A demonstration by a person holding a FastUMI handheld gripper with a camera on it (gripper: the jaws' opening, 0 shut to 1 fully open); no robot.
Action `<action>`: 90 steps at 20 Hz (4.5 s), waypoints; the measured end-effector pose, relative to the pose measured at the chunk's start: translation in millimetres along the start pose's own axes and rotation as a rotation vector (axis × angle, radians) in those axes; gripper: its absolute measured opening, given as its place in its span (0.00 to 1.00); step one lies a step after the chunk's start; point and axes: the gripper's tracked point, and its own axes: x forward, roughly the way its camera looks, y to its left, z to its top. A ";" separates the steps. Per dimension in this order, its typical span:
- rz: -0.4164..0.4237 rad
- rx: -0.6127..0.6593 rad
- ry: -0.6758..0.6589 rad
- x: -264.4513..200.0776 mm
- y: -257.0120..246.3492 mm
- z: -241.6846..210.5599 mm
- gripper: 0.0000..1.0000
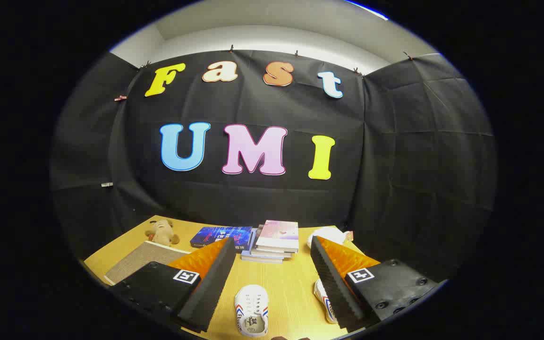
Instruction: Open the storage box then place both shoes into the box .Put the left shoe in first, then the right shoe, with the right side of both shoes facing outward in a uniform manner.
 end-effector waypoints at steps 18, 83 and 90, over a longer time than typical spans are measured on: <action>0.123 0.037 0.066 7.4 24.8 -17.6 0.97; 0.923 1.064 1.091 -32.9 201.4 -116.2 0.05; 0.919 1.033 1.052 -23.8 232.9 -62.1 0.05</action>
